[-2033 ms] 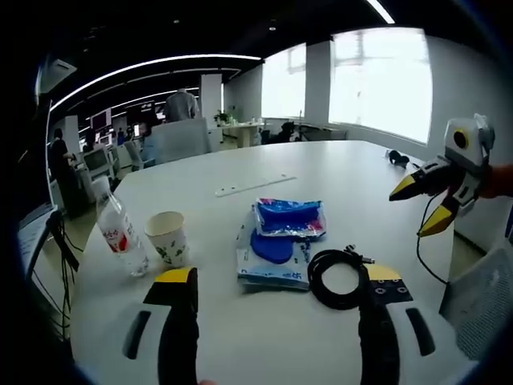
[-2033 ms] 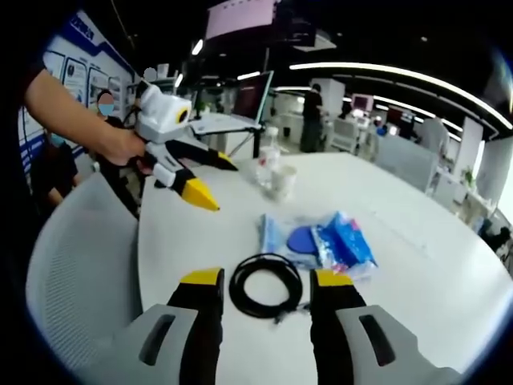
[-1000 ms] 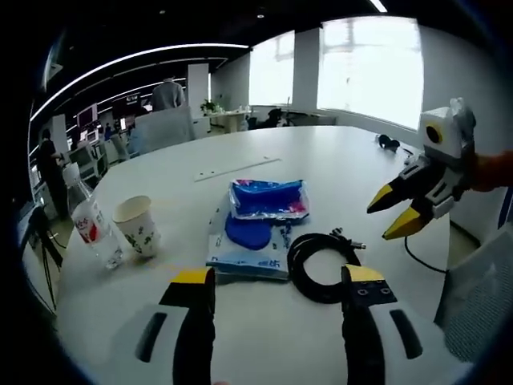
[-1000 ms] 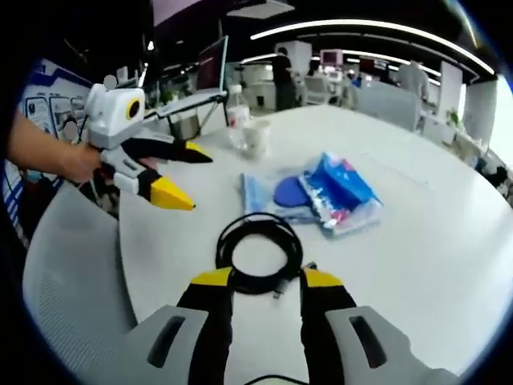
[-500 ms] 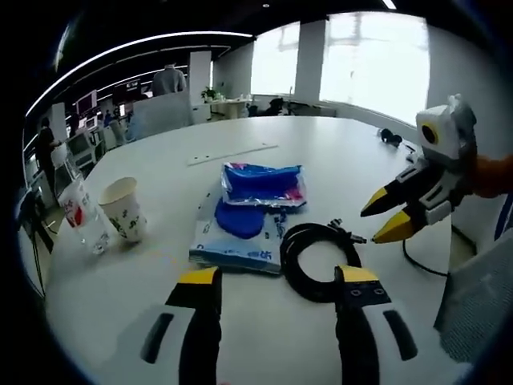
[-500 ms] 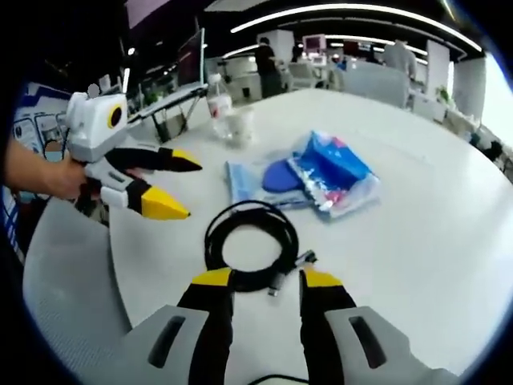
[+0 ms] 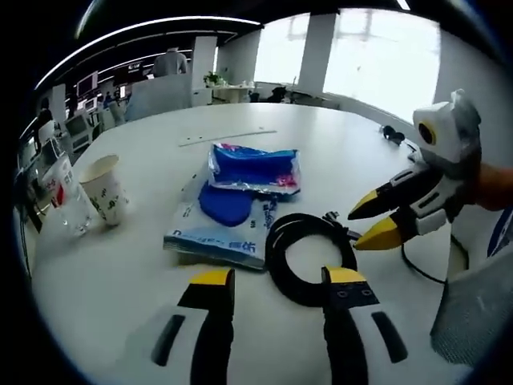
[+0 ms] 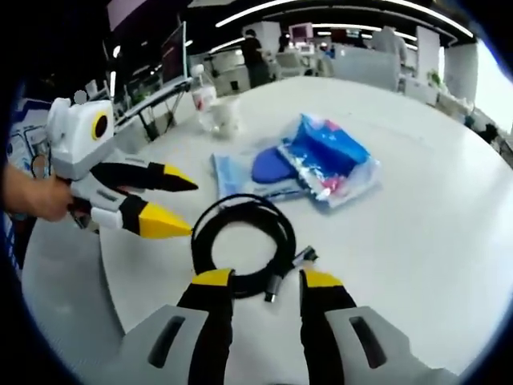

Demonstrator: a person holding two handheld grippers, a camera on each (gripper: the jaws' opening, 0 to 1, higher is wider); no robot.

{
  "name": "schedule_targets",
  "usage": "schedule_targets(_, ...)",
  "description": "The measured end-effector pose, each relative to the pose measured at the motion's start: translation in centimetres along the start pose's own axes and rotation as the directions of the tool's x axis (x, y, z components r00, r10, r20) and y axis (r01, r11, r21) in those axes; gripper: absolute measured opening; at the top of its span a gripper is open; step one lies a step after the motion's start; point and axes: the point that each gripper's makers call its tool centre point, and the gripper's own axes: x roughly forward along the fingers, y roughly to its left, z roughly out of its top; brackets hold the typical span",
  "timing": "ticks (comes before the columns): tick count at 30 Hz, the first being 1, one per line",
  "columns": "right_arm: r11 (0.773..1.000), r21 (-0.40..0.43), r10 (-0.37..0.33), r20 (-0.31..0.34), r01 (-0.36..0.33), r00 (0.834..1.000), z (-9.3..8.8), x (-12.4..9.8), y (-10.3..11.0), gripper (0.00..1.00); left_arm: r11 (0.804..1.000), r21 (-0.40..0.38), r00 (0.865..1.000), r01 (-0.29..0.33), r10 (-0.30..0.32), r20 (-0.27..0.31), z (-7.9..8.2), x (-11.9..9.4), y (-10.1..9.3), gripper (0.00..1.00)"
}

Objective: Arrange the tabletop items into an orderly group along one side of the table until the central work area is clear of visible clutter.

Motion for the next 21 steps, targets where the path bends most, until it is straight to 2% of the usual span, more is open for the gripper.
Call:
schedule_targets(8, 0.999, 0.039, -0.005, -0.028, 0.006, 1.0, -0.6, 1.0, -0.3, 0.29, 1.0, -0.005, 0.998, -0.004, 0.004, -0.058, -1.2, 1.5, -0.4, 0.36)
schedule_targets(11, 0.999, 0.03, -0.021, -0.045, 0.022, 0.999, -0.6, 1.4, -0.5, 0.29, 1.0, -0.008, 0.997, -0.007, 0.006, -0.083, -1.5, 2.0, -0.4, 0.32)
schedule_targets(15, 0.997, 0.058, -0.049, -0.057, 0.052, 0.997, -0.3, 1.9, -0.9, 0.28, 1.0, -0.012, 0.994, -0.026, 0.025, -0.108, -1.7, 2.4, -0.2, 0.29)
schedule_targets(19, 0.997, 0.041, -0.064, -0.08, 0.068, 0.995, -0.4, 2.2, -0.8, 0.23, 0.999, 0.004, 0.993, -0.036, 0.036, -0.112, -1.5, 2.8, -0.3, 0.23)
schedule_targets(21, 0.997, 0.007, -0.079, -0.099, 0.08, 0.992, -0.4, 2.2, -0.7, 0.22, 0.999, 0.018, 0.992, -0.042, 0.044, -0.12, -1.4, 2.9, -0.4, 0.2)
